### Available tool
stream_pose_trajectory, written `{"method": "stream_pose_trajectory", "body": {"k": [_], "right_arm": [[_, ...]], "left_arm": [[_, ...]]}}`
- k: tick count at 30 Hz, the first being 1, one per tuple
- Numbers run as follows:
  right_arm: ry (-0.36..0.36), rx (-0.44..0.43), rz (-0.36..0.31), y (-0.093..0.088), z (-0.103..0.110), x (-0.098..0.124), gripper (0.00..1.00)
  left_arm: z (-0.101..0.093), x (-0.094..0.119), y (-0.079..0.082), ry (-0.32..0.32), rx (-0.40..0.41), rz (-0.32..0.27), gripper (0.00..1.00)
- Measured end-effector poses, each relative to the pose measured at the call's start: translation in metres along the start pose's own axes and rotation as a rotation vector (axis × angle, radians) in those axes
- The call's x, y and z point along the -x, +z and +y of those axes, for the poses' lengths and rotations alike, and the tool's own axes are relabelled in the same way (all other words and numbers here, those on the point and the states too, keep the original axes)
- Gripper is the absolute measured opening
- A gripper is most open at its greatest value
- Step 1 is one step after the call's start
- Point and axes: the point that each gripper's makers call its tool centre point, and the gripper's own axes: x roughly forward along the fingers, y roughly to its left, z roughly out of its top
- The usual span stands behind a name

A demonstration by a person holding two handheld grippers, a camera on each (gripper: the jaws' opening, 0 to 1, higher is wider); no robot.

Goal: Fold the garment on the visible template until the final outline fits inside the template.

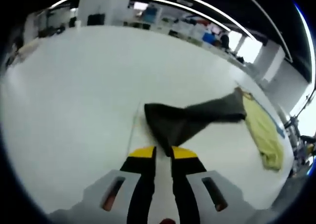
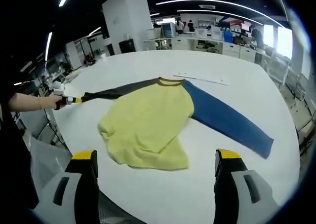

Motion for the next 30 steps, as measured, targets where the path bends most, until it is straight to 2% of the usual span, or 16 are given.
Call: {"method": "stream_pose_trajectory", "body": {"k": [2, 5, 7, 8, 12, 15, 22, 24, 28, 30], "right_arm": [[0.001, 0.0, 0.002, 0.0, 0.001, -0.001, 0.98], [0.0, 0.003, 0.004, 0.0, 0.001, -0.001, 0.98], [-0.002, 0.003, 0.003, 0.0, 0.0, -0.001, 0.98], [-0.003, 0.003, 0.004, 0.001, 0.0, -0.001, 0.98], [-0.007, 0.005, 0.005, 0.002, -0.002, 0.0, 0.98], [-0.01, 0.009, 0.006, 0.003, -0.004, 0.0, 0.98], [-0.018, 0.01, 0.014, 0.003, -0.008, 0.0, 0.98], [-0.02, 0.009, 0.015, 0.002, -0.01, 0.0, 0.98], [-0.023, 0.007, 0.017, 0.002, -0.012, 0.0, 0.98], [-0.024, 0.01, 0.018, 0.002, -0.013, 0.001, 0.98]], "left_arm": [[-0.007, 0.004, 0.002, -0.003, -0.02, 0.003, 0.0], [-0.011, 0.005, 0.004, -0.001, -0.054, 0.011, 0.0], [-0.008, 0.007, 0.006, 0.027, -0.138, 0.029, 0.0], [-0.008, 0.008, 0.011, 0.041, -0.172, 0.024, 0.0], [-0.008, 0.009, 0.035, 0.081, -0.226, -0.023, 0.0], [-0.006, 0.004, 0.047, 0.1, -0.272, -0.029, 0.0], [0.007, -0.016, 0.079, 0.123, -0.316, -0.077, 0.0], [0.012, -0.021, 0.092, 0.123, -0.343, -0.122, 0.0], [0.022, -0.03, 0.1, 0.12, -0.355, -0.14, 0.0], [0.028, -0.038, 0.096, 0.122, -0.343, -0.129, 0.0]]}}
